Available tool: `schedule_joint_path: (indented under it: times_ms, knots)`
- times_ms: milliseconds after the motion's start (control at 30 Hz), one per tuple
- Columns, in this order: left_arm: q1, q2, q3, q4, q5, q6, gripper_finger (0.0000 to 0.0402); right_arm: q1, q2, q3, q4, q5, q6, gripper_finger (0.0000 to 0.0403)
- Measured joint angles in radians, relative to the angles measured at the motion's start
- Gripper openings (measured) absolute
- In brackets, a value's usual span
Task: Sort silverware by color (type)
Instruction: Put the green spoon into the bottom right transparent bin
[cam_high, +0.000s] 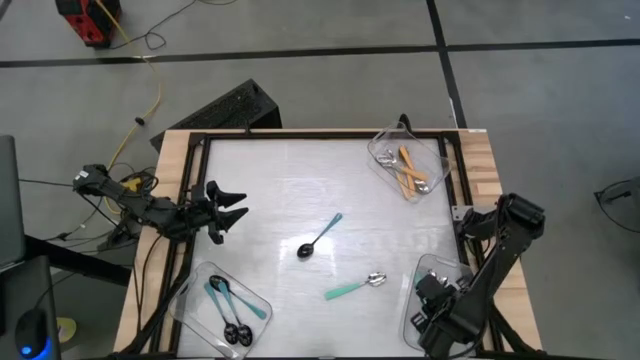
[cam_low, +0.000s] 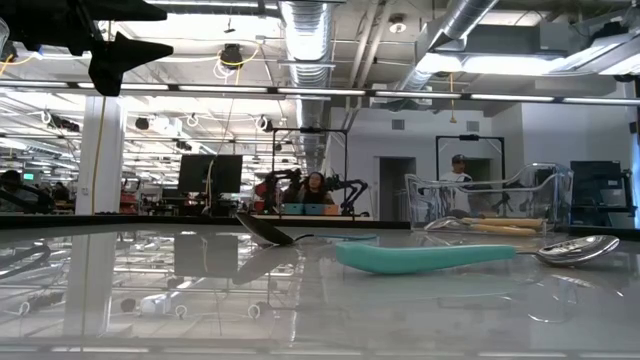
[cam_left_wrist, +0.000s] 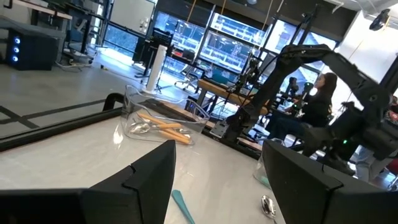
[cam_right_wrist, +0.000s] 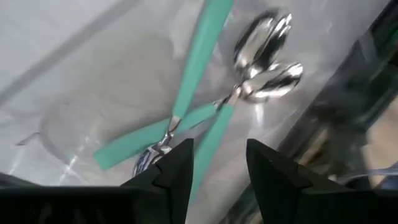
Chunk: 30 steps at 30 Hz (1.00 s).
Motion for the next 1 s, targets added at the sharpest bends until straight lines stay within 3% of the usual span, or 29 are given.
schedule_joint_path:
  times_ms: [267,467,767,1000]
  knots:
    - [0.0,0.0,0.0,0.0,0.0,0.0,0.0226,-0.053,-0.001,0.182,-0.178,0.095,-0.183,0.0178]
    - [0.0,0.0,0.0,0.001,0.0,0.0,0.0226,-0.122,-0.016,0.227,-0.175,0.19,-0.351,0.0178]
    - [0.0,0.0,0.0,0.002,0.0,0.0,0.0226,-0.27,-0.021,0.23,-0.152,0.216,-0.7,0.0178]
    - [0.0,0.0,0.0,0.002,0.0,-0.001,0.0226,-0.371,-0.021,0.23,-0.014,0.246,-0.982,0.0178]
